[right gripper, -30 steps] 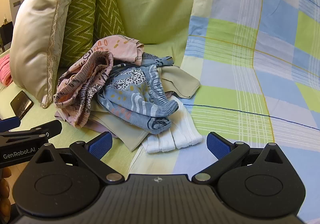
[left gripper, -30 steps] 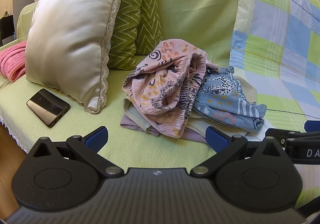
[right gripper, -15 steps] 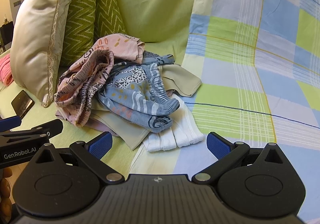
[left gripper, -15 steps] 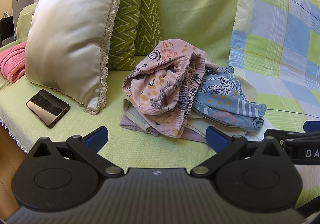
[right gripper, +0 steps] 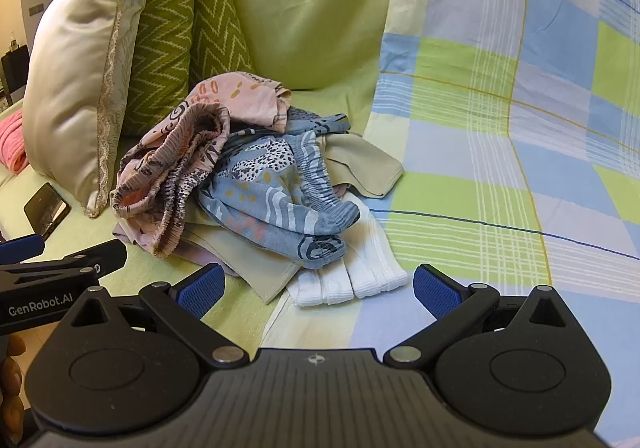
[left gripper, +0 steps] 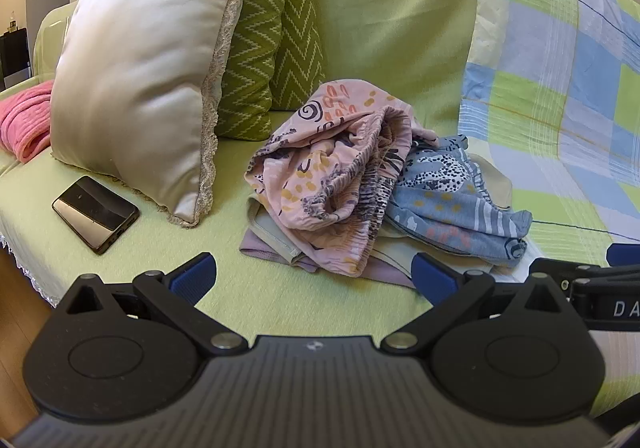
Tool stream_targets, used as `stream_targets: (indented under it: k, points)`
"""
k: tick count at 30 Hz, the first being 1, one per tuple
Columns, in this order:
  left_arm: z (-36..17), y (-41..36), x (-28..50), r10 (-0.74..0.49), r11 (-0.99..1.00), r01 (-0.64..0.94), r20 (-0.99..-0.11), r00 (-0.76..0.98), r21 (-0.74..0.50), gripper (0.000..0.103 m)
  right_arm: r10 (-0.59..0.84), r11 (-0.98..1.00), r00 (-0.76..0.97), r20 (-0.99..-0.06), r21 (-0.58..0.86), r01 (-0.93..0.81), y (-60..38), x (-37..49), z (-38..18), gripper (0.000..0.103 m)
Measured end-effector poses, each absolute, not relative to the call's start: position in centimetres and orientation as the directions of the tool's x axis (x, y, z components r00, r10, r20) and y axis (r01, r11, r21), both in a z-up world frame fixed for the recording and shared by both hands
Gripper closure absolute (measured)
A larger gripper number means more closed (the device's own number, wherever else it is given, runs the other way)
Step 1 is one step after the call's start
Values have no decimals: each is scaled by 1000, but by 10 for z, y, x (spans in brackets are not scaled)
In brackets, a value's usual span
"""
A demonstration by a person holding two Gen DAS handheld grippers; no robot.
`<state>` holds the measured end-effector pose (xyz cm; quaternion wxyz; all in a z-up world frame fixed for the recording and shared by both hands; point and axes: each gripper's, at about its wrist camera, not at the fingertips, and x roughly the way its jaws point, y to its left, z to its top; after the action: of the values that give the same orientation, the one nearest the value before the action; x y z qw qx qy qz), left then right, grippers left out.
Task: Fold clothes
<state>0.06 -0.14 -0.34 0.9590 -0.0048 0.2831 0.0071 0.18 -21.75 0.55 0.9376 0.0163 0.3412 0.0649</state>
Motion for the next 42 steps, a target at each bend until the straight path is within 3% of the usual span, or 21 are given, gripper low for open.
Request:
stream_targets:
  k: [26,31,34,38,41,42]
  points:
    - [0,6,-3,5,998,-38,-523,852,-53,1,171,985,781,-601,121,-123,-226,-2,9,0]
    - [8,19,-5,-67,992,5,-485,872,-127,1,210,978,814,-542,118,-174,-228,2,19,0]
    - [6,16,6,-90,996,90,-483,871,-24,1,195,976,873,-447,4,-216,-221,5,32,0]
    - [-6,6,21,-99,958,213,-476,874,192,3,254,951,852,-458,-44,-307,-212,30,40,0]
    - [-18,6,28,-109,895,282,-444,889,345,11,288,939,839,-462,-38,-343,-208,44,41,1]
    - [-22,7,31,-118,872,305,-439,891,384,18,286,937,829,-481,-40,-346,-204,49,39,9]
